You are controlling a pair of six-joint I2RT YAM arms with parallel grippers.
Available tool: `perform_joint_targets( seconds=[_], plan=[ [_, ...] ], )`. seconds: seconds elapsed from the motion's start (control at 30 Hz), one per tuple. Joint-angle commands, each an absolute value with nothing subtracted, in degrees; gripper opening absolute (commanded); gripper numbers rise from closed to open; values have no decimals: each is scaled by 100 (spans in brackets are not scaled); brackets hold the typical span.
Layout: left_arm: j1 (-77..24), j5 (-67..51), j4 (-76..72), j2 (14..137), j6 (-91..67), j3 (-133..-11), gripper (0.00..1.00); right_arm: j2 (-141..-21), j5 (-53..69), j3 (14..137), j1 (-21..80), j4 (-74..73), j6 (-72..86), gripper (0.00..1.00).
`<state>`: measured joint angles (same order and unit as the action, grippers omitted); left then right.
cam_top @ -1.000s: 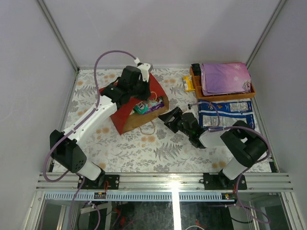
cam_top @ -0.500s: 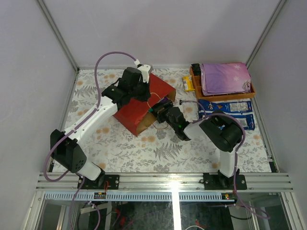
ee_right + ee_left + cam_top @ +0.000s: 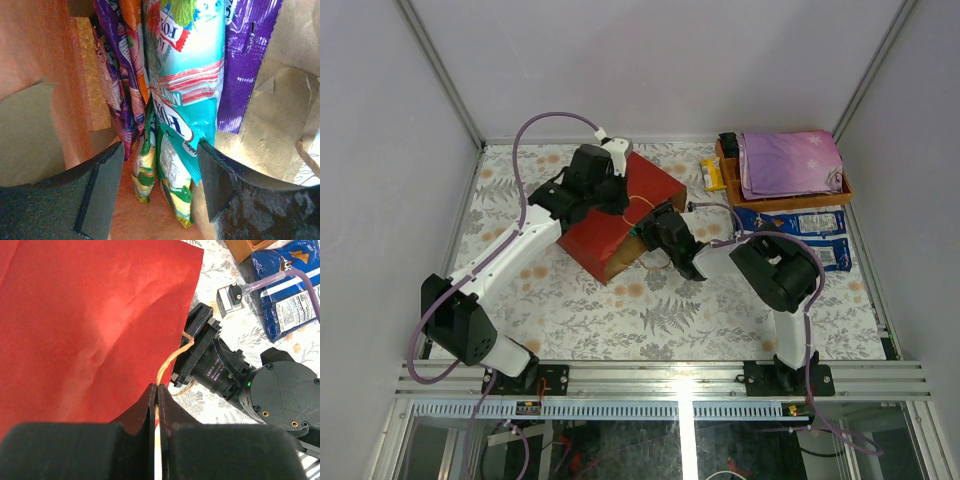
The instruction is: Take the snacks out of the paper bag
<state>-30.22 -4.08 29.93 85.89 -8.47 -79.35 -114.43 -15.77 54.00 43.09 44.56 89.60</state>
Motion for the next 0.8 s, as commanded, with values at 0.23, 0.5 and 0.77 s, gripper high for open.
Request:
perform_joint_targets(
  seconds=[0.23,0.5,0.77],
  plan=[
    [-2667,-514,2584,8378,-1025,-7862,0,-11014,-2011,4844,4516,4308,8697,62],
    [-2523,-663,2537,8354,-1105,-7844,0,-10989,-1850,4320,4535,5254,8594,54],
    [-2460,-791,2522,8372,-1129,-7848,0,-11541,-2032,5110,4512,5326,8233,54]
  ],
)
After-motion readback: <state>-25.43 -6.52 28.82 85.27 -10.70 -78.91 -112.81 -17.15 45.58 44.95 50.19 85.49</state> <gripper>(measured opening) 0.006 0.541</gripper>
